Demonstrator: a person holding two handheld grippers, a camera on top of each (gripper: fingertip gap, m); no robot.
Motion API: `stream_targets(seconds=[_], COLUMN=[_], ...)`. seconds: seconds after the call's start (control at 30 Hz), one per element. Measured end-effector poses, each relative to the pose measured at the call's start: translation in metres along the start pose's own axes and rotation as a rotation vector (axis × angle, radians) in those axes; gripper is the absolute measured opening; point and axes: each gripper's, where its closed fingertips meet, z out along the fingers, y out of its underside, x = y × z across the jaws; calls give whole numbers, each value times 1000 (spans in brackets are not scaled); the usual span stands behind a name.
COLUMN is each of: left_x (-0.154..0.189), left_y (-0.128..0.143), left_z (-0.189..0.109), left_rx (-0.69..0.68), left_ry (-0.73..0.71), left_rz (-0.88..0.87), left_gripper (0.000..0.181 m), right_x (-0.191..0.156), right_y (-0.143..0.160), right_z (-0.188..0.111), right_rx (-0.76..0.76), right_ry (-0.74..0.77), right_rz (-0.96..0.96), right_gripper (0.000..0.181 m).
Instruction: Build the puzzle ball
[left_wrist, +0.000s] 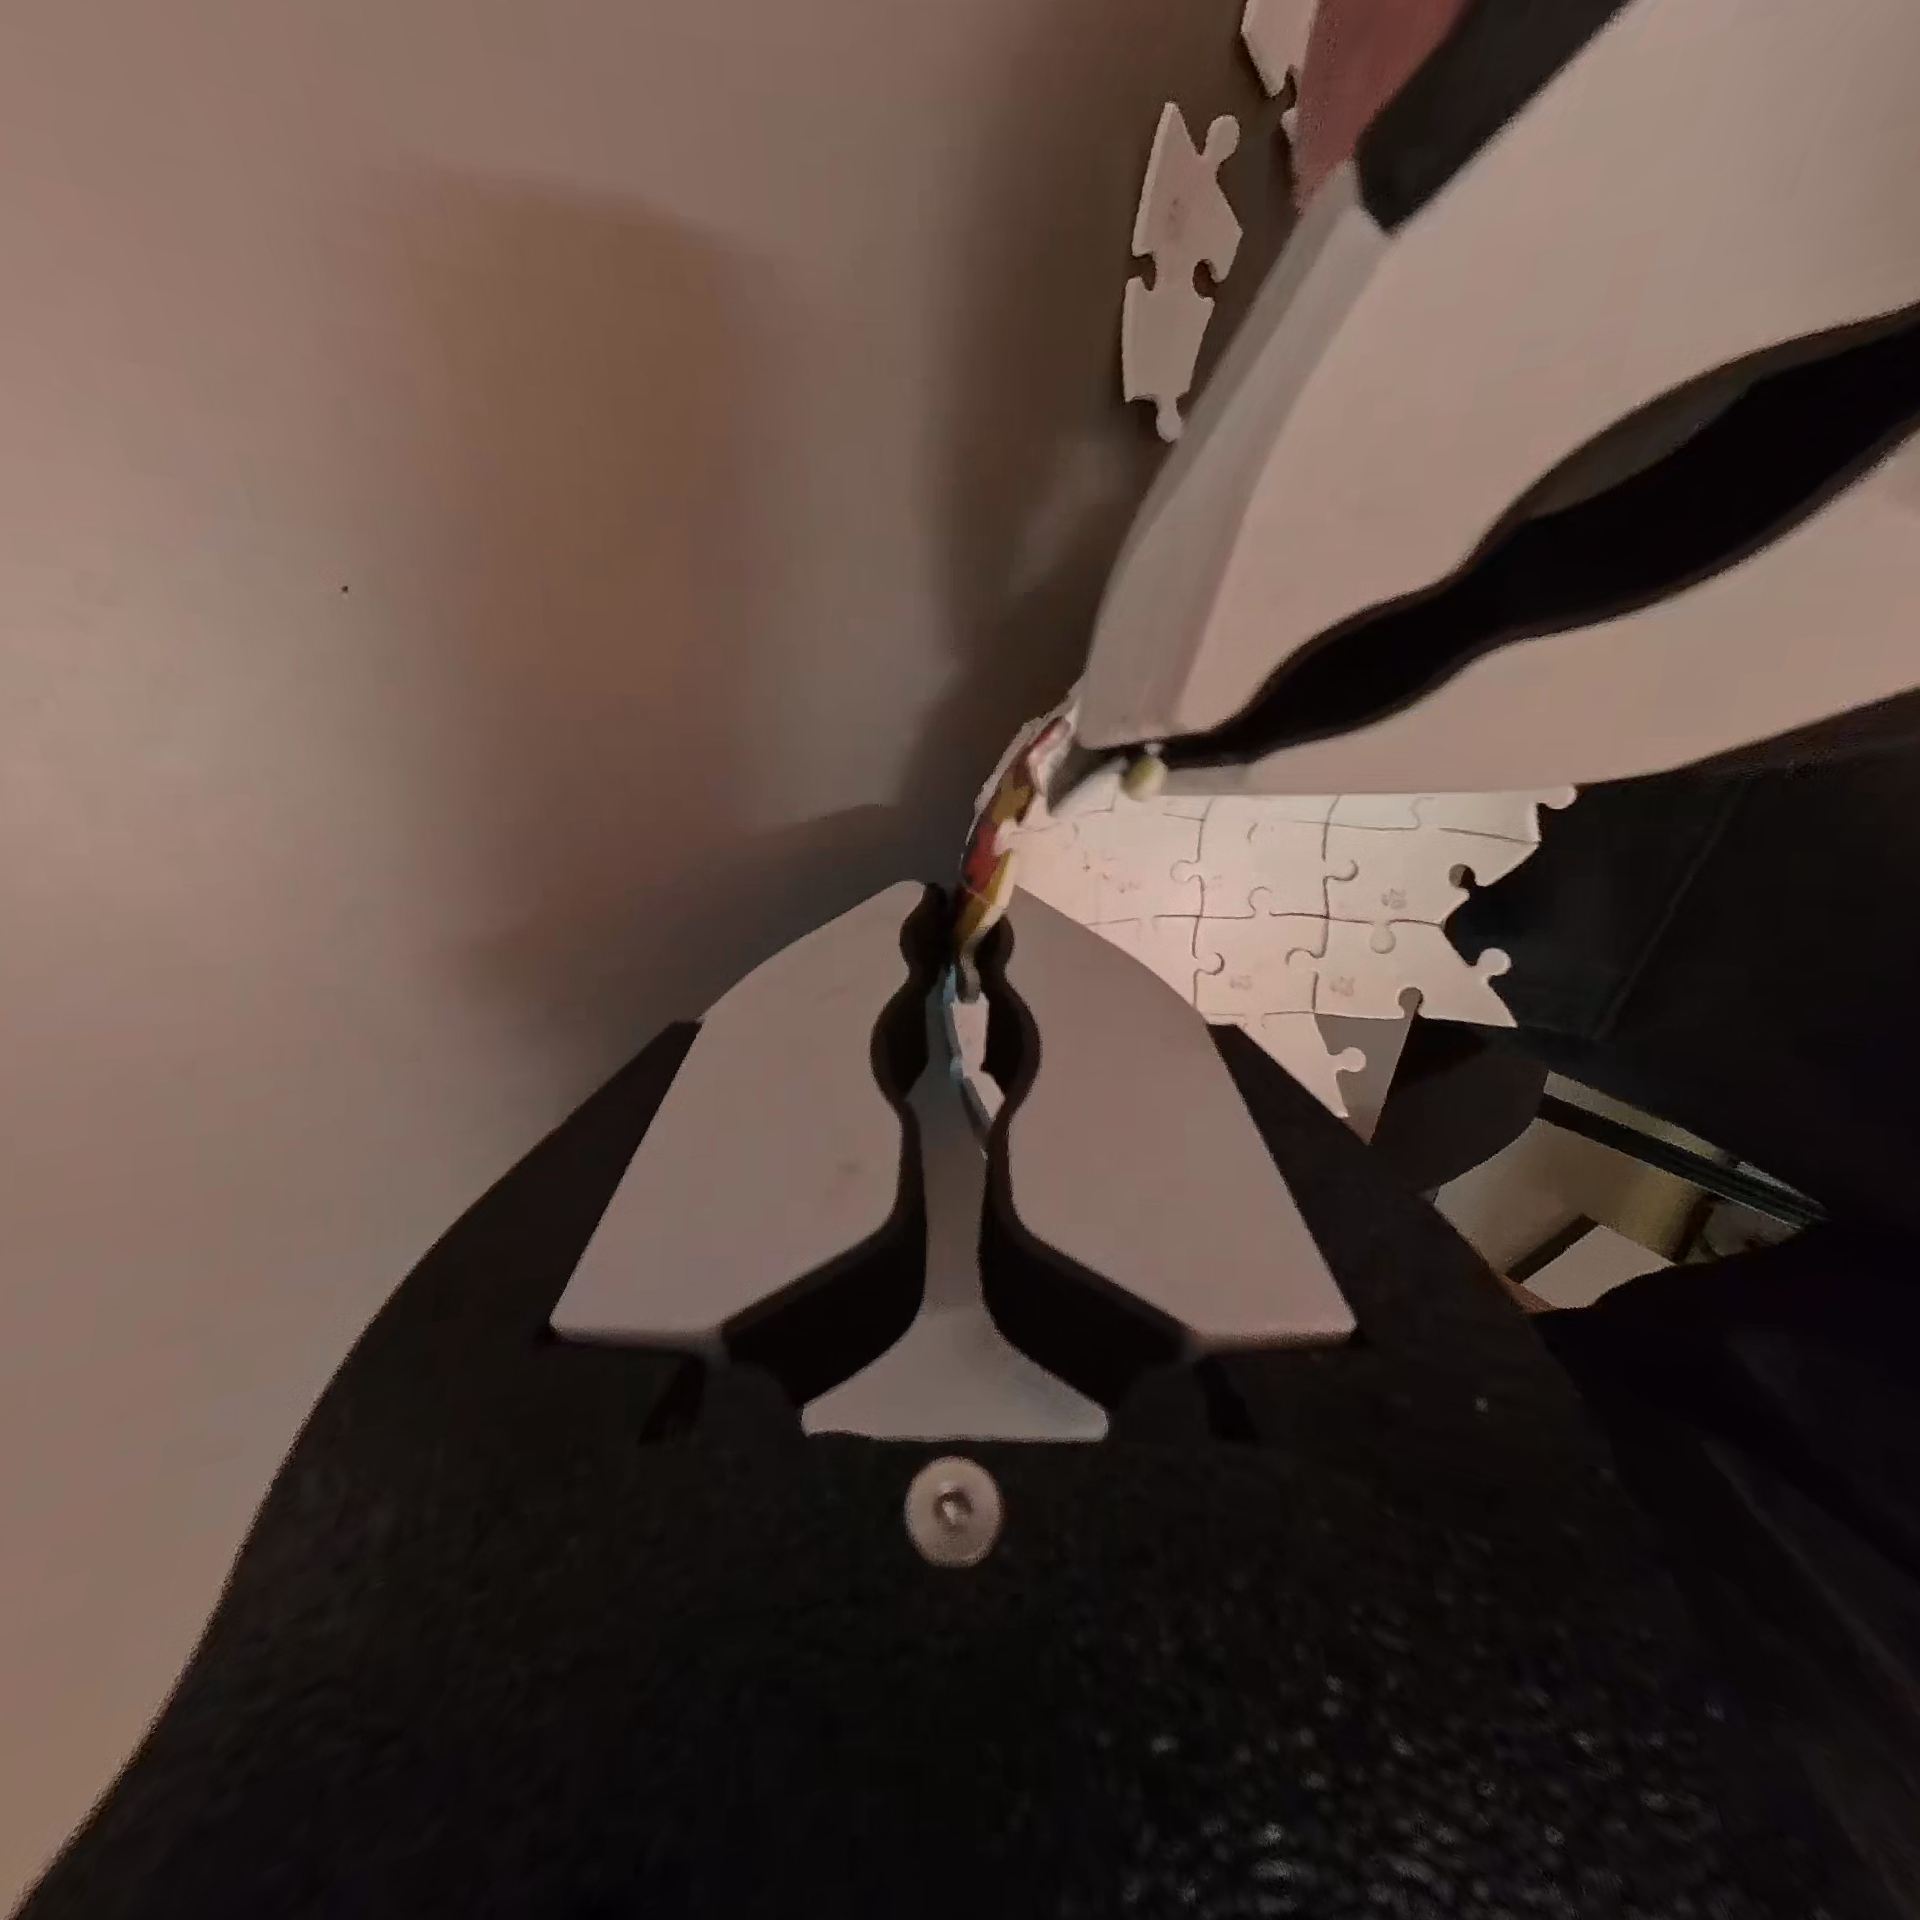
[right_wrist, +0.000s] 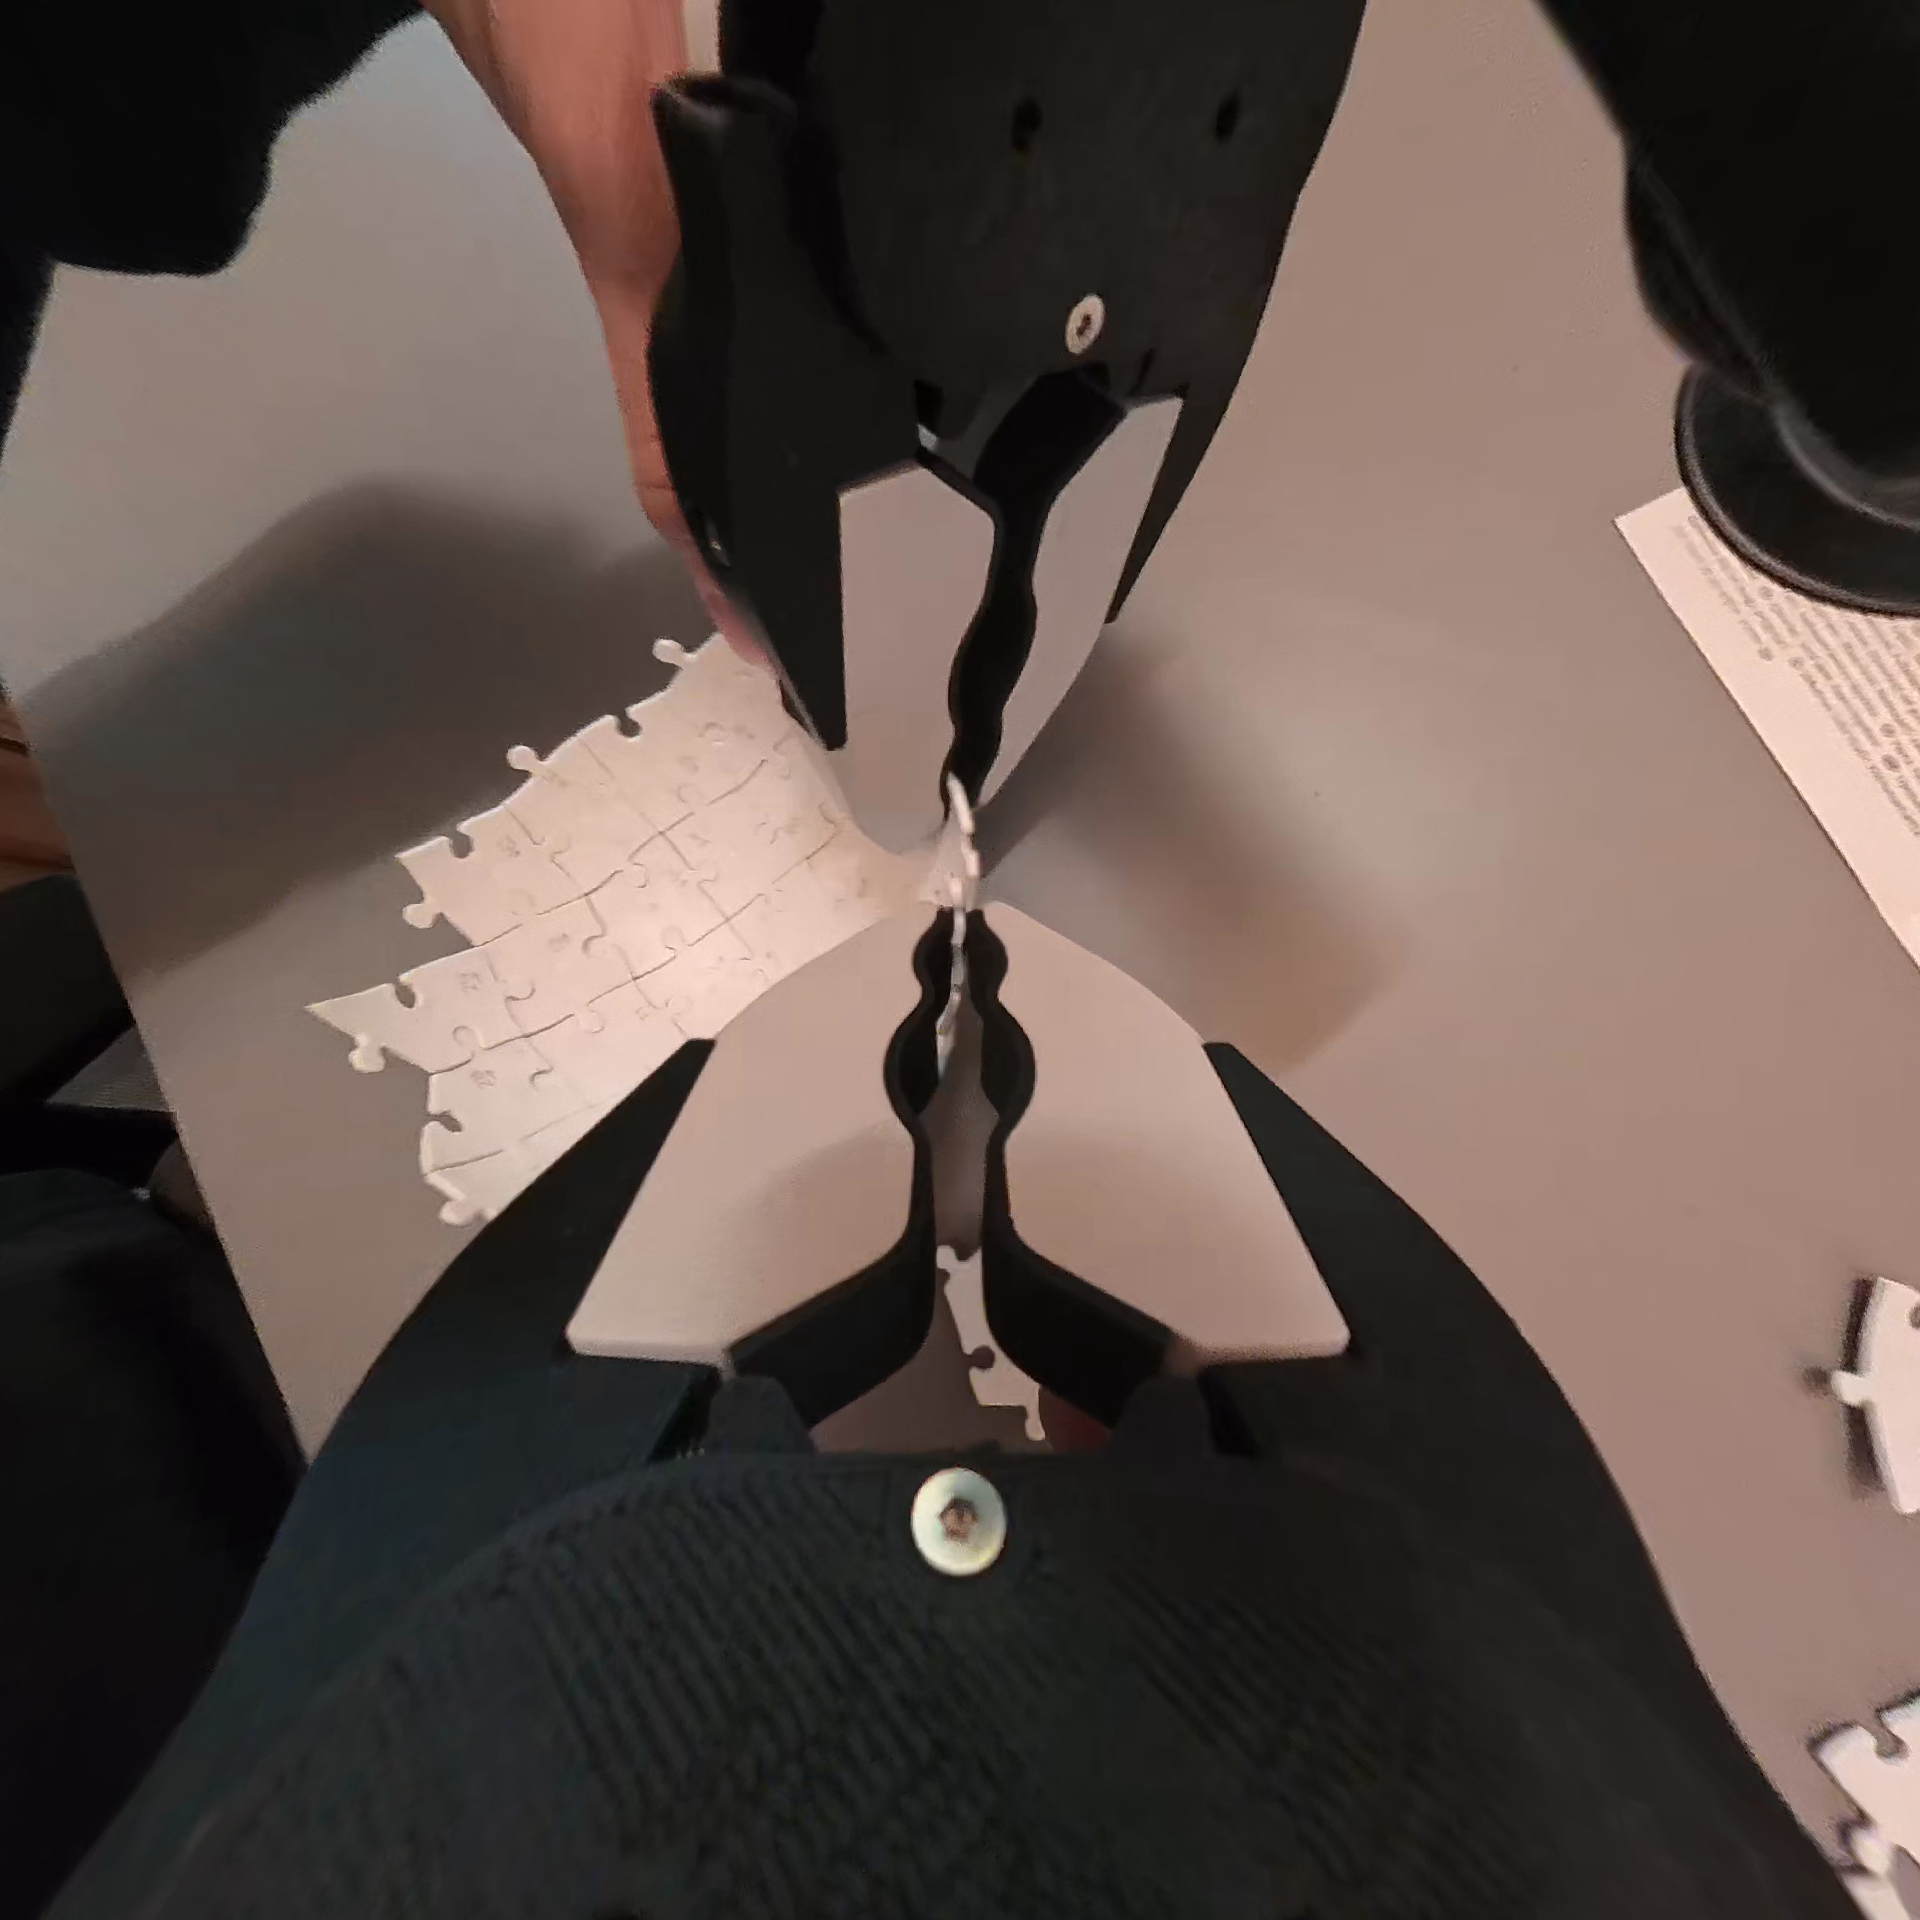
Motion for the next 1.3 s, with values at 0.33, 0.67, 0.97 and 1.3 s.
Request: stream_targets(seconds=[0.33,0.67,0.97,1.3], left_x=[-5,7,11,11], left_y=[-14,-35,-40,-50], left_z=[-12,-18,-15,-27], left_rx=[126,298,304,388], left_ry=[-29,148,225,158], left_rz=[137,283,351,418], left_gripper=[11,11,8,8], right_x=[12,12,14,22], right_y=[0,2,9,-2], right_z=[4,1,2,-13], right_rx=[-5,12,33,135], right_ry=[53,43,19,14], right_rz=[9,51,105,152], right_gripper=[3,3,3,3])
